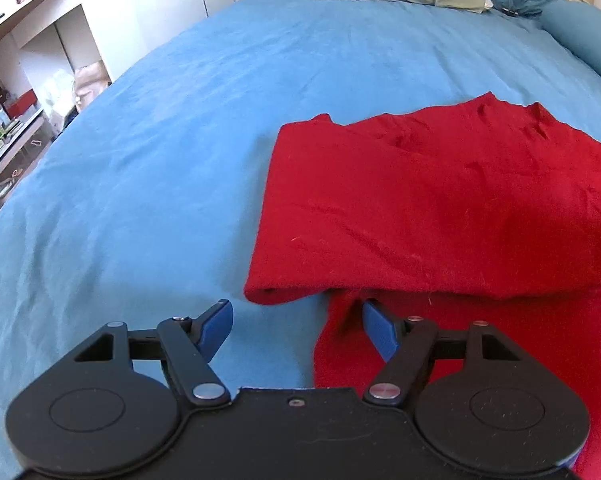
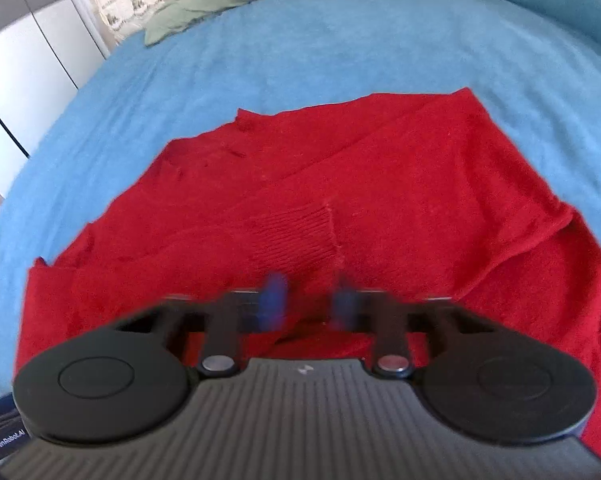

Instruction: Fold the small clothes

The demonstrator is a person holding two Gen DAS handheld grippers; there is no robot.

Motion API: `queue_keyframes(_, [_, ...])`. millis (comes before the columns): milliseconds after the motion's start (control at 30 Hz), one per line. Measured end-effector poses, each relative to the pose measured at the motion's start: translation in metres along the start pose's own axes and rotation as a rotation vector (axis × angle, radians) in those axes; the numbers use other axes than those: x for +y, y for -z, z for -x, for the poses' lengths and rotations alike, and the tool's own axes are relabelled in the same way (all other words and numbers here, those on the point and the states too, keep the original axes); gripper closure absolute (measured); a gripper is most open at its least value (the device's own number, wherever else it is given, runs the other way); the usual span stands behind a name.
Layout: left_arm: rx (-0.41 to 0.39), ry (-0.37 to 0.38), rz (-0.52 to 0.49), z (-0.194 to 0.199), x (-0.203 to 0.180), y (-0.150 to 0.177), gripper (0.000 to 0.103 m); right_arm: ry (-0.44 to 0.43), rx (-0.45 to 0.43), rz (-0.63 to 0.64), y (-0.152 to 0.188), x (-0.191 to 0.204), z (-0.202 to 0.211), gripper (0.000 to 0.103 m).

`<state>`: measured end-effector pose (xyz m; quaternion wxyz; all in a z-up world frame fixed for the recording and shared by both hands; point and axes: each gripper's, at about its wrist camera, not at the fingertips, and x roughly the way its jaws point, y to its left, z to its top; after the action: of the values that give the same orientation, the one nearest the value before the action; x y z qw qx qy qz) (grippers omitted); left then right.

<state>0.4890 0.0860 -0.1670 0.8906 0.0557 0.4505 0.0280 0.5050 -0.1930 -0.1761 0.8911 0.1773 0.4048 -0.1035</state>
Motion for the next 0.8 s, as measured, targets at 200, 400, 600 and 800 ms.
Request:
queue_keyframes(200, [-0.030,0.036,-0.012,-0.004,0.003,-0.003,0.027,-0.036,-0.180,0.080,-0.042,0.008,0.042,0.083])
queue_keyframes(400, [-0.031,0.034,-0.082,-0.017,-0.013,-0.014,0.026,0.054,-0.311,0.087,-0.088,-0.025,0.067,0.083])
queue_keyframes(600, [-0.003,-0.023,0.021,-0.020,0.002,-0.008,0.026,0.140,-0.186,0.107,-0.065,-0.079,0.022,0.083])
queue_keyframes(800, [0.009,-0.037,0.027,-0.013,0.007,-0.002,0.025,0.143,-0.070,0.082,-0.042,-0.120,-0.007,0.079])
